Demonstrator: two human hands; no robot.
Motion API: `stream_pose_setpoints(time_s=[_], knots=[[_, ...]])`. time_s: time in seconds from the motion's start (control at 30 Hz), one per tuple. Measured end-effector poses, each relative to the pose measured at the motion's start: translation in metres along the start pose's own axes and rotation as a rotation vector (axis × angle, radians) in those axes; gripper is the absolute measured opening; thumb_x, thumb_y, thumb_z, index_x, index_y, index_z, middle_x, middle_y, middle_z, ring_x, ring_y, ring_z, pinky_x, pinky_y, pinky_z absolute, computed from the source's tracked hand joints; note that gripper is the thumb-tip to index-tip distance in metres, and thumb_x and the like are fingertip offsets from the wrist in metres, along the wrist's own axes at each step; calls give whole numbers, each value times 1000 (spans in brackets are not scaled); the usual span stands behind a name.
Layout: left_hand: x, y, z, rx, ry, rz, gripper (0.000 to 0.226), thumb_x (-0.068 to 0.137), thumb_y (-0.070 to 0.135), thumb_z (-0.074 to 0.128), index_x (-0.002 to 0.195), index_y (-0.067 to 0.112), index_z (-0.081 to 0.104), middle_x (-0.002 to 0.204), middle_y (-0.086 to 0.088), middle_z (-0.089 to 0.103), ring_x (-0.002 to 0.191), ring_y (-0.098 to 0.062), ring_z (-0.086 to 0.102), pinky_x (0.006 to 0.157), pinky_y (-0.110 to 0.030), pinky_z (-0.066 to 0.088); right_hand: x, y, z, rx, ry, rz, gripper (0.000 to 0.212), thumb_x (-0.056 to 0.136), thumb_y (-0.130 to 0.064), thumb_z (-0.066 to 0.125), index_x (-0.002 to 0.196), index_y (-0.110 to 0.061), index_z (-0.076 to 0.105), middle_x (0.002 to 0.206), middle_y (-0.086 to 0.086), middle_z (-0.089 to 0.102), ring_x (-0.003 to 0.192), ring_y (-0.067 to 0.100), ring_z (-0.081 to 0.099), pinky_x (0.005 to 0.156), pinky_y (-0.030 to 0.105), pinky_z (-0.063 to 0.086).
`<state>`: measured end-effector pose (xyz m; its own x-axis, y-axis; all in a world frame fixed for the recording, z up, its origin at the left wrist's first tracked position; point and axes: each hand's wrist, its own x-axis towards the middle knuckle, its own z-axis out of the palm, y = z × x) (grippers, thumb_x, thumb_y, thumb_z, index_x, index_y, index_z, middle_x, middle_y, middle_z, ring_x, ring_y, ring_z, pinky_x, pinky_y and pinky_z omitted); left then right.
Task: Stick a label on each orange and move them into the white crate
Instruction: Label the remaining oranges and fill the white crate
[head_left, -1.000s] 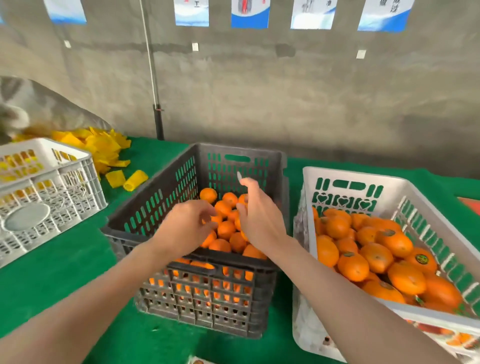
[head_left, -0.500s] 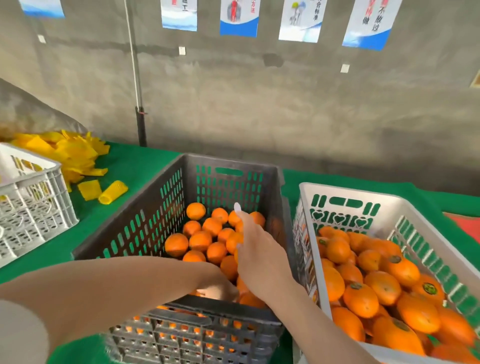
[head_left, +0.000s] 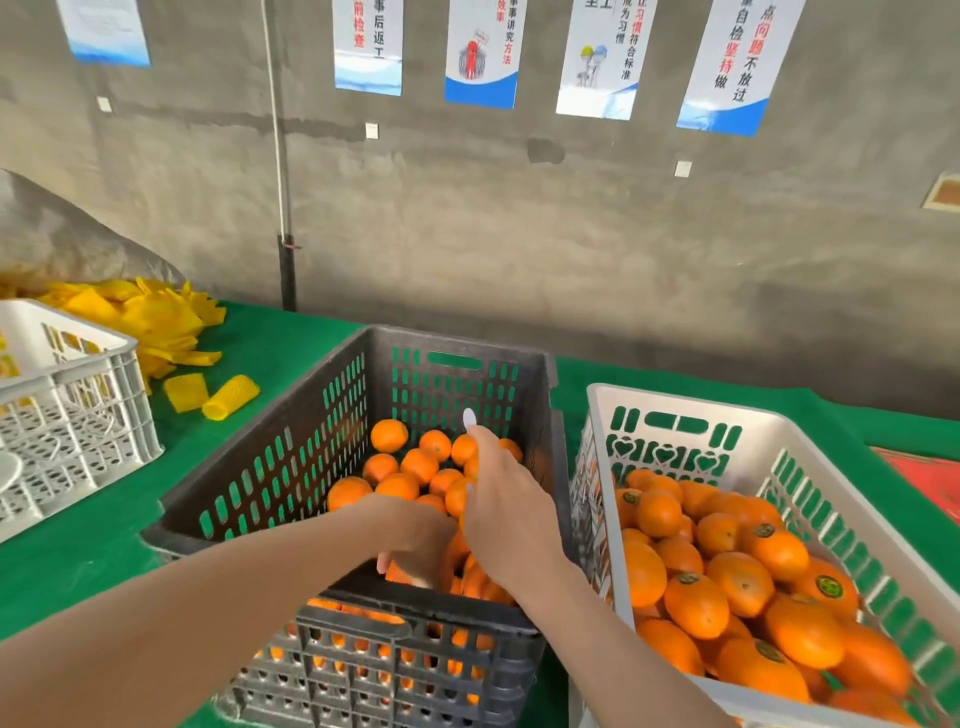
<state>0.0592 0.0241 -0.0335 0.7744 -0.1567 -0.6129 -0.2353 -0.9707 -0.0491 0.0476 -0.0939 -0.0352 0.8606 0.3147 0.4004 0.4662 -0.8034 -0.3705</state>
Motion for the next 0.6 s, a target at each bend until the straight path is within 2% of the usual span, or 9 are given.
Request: stream_pose_setpoints(time_s=[0.07, 0.1, 0.13, 0.23, 0.33, 0.43, 0.6], knots=[[-9, -15, -6, -290, 166, 34, 40, 82, 34, 68, 111, 10, 54, 85, -3, 57, 69, -17, 59, 56, -19, 47, -1, 1, -3, 72, 74, -25, 59, 97, -15, 43, 147, -30, 17, 119, -1, 53, 99, 20, 52, 66, 30, 43], [-18, -23, -6, -501, 274, 25, 34, 82, 32, 68, 102, 11, 51, 82, -3, 54, 63, -16, 54, 51, -17, 42, -1, 2, -3, 117, 126, -17, 51, 98, -19, 43, 144, -28, 25, 119, -3, 53, 103, 18, 52, 68, 28, 40], [-27, -29, -7, -737, 363, 19, 32, 82, 30, 68, 99, 9, 50, 84, -4, 55, 65, -16, 55, 51, -17, 43, -2, 0, -6, 151, 172, -15, 44, 98, -21, 44, 140, -26, 33, 118, -4, 53, 104, 15, 52, 70, 25, 39], [-52, -32, 3, -1518, 380, 141, 38, 84, 28, 69, 117, 12, 58, 110, -11, 64, 90, -23, 68, 68, -31, 57, -4, -1, -18, 377, 248, 19, 24, 96, -20, 51, 119, -18, 51, 105, -5, 57, 98, 11, 55, 77, 22, 44], [-76, -17, 9, -1988, 296, 328, 61, 71, 34, 71, 125, 12, 54, 119, -20, 62, 92, -35, 70, 68, -38, 58, -10, 1, -37, 634, 306, 105, 8, 91, -15, 60, 99, -16, 57, 92, -6, 59, 94, 14, 59, 80, 19, 48], [-95, 5, 11, -2221, 264, 485, 66, 70, 30, 70, 130, 10, 51, 123, -25, 61, 96, -42, 67, 70, -41, 59, -26, 1, -60, 893, 242, 166, 5, 90, -15, 60, 86, -17, 63, 88, 3, 66, 91, 19, 64, 85, 34, 54], [-115, 47, 12, -2385, 217, 592, 64, 74, 28, 66, 131, 5, 50, 125, -27, 58, 97, -42, 66, 68, -42, 59, -71, 7, -98, 1109, 75, 125, 13, 90, -18, 58, 94, -9, 67, 95, 2, 71, 94, 14, 66, 84, 34, 56]])
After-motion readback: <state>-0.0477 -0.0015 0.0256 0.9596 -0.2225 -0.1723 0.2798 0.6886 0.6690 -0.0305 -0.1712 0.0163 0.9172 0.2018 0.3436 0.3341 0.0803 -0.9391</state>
